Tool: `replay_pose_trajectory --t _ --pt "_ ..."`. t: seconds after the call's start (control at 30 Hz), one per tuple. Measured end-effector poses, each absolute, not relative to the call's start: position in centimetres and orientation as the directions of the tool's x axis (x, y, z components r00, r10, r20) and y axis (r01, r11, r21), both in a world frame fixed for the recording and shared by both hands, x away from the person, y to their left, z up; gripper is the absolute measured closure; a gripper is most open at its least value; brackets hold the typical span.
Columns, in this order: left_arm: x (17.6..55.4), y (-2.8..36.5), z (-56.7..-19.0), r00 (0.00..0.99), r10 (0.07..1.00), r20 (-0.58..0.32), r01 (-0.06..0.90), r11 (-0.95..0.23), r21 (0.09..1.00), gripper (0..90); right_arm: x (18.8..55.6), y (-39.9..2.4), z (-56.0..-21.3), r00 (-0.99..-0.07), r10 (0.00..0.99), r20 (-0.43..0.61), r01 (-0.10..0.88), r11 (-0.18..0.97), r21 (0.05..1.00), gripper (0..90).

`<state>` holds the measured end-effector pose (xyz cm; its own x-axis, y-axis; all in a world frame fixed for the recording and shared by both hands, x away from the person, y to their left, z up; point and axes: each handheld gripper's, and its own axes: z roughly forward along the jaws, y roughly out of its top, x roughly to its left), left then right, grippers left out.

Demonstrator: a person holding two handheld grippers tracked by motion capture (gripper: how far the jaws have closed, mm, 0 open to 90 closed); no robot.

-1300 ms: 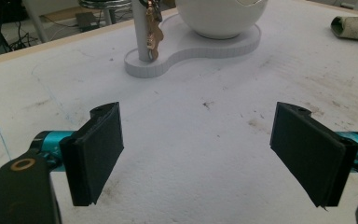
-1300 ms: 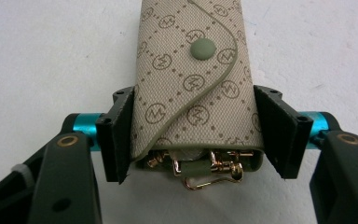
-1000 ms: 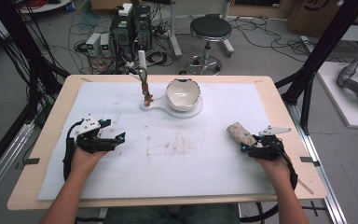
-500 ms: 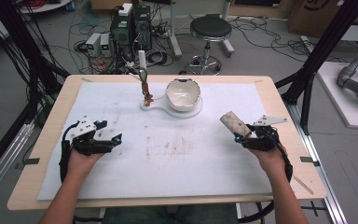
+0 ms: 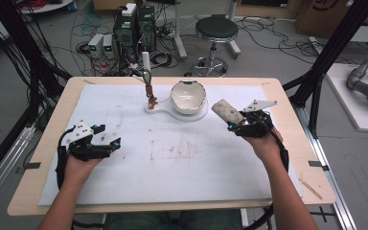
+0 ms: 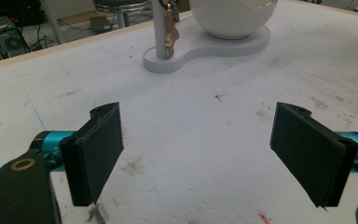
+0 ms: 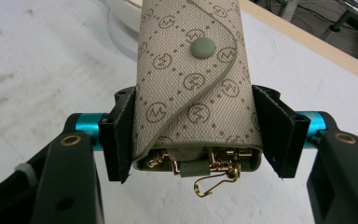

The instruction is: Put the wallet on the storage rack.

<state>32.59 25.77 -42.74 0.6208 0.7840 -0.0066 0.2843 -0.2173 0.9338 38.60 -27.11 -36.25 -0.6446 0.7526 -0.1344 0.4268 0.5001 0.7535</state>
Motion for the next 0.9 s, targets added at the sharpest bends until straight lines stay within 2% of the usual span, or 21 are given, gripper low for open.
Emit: replay_pose_trajectory --t 0.9 --pt "32.1 26.9 -42.9 0.604 0.797 -0.015 0.293 -0.205 0.934 17.0 44.1 -19.2 -33.6 -0.703 0.683 -0.2 0.377 0.595 0.709 36.8"
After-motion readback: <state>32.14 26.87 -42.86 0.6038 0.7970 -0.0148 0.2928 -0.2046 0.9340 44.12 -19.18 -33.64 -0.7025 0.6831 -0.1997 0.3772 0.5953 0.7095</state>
